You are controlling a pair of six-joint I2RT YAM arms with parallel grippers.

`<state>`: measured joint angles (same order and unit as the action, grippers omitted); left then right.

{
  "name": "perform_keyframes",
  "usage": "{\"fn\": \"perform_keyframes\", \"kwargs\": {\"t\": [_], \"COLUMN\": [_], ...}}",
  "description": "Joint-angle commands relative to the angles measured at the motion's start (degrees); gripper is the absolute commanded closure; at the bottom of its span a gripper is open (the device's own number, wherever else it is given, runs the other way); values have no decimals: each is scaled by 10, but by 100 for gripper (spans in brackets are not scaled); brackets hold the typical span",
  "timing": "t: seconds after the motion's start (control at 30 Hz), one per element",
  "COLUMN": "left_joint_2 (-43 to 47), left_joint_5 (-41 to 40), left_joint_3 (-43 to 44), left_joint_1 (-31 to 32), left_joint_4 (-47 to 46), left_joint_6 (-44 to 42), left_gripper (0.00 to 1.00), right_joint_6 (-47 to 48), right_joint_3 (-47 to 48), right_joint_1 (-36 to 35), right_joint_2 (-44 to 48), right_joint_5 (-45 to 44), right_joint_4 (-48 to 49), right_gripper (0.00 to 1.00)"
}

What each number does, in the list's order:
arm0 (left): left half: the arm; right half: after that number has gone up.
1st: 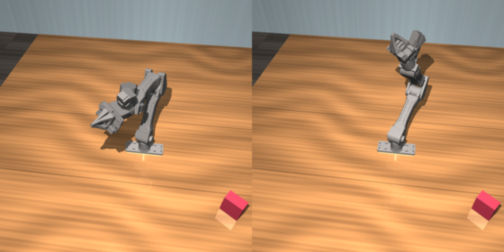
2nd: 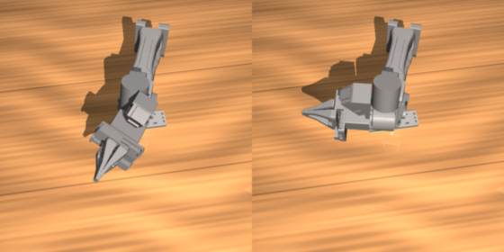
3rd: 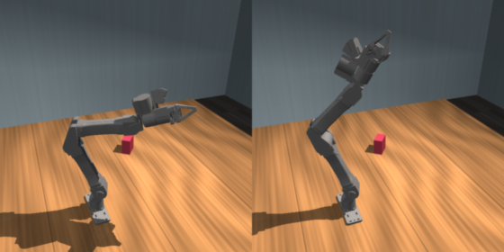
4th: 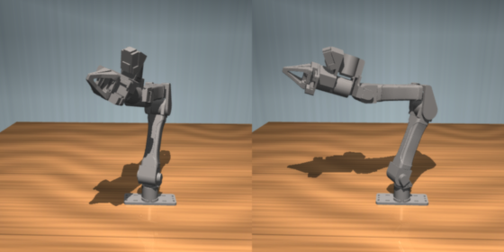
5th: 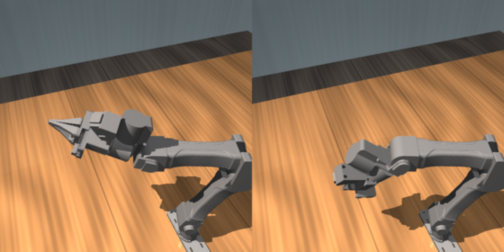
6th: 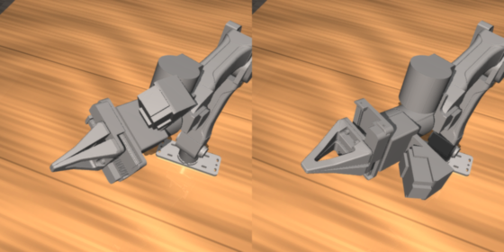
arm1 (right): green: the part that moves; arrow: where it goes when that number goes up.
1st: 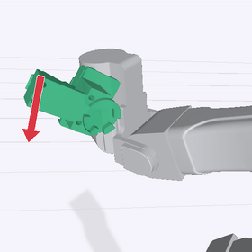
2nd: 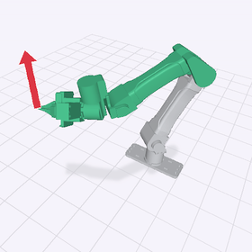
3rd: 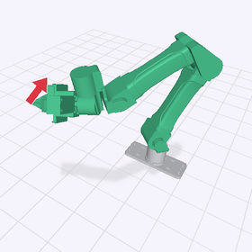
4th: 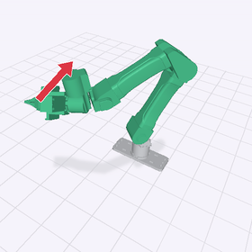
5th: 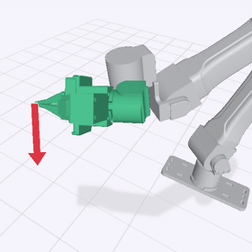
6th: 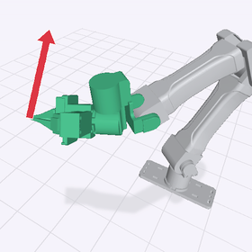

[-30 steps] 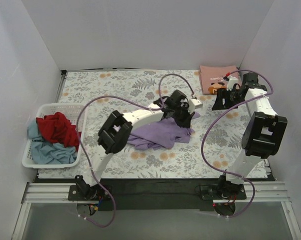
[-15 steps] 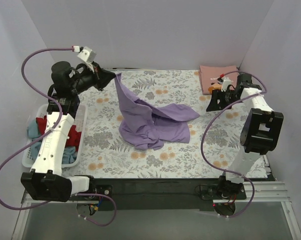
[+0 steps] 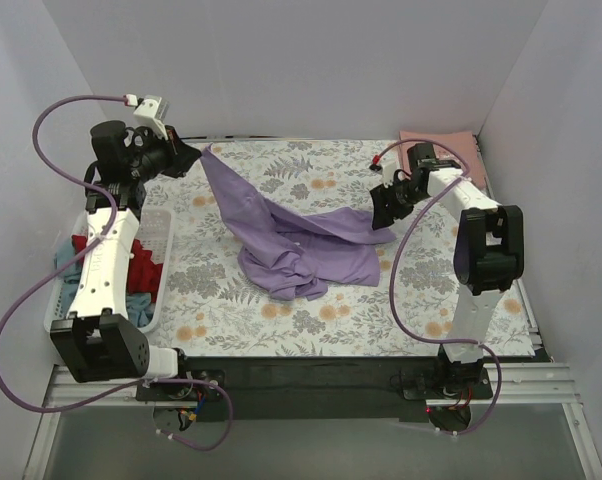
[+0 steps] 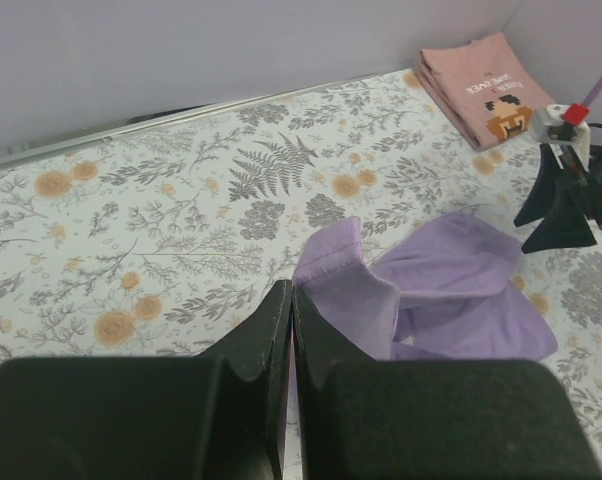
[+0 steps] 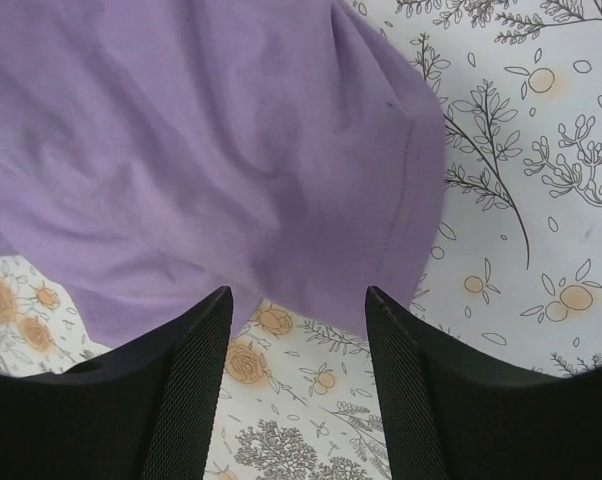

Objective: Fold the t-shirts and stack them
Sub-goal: Flatten the tshirt out

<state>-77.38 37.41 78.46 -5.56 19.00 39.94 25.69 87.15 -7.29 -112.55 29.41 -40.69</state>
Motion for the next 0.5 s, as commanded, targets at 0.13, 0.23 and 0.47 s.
{"fn": "perform_keyframes", "kwargs": {"t": [0.13,0.23,0.47], "left_joint_2": [-58,-71,-72], "left_joint_5": [-43,-23,-13], "left_joint_3": [61,67,59], "left_joint_1": [-5,-5,-5], "left_joint_4": [18,17,17], "left_joint_6": [-35,-31,-38], "left_gripper": [100,100,100], "right_joint_6": [66,41,14], "right_joint_3": [-14,-1,-12], "right_joint_1": [2,1,-19], "right_joint_2": [15,-5,-32], "right_joint_5": [-71,-102,-123], "right_joint_4": [-3,3,6], "right_gripper": [42,43,38]}}
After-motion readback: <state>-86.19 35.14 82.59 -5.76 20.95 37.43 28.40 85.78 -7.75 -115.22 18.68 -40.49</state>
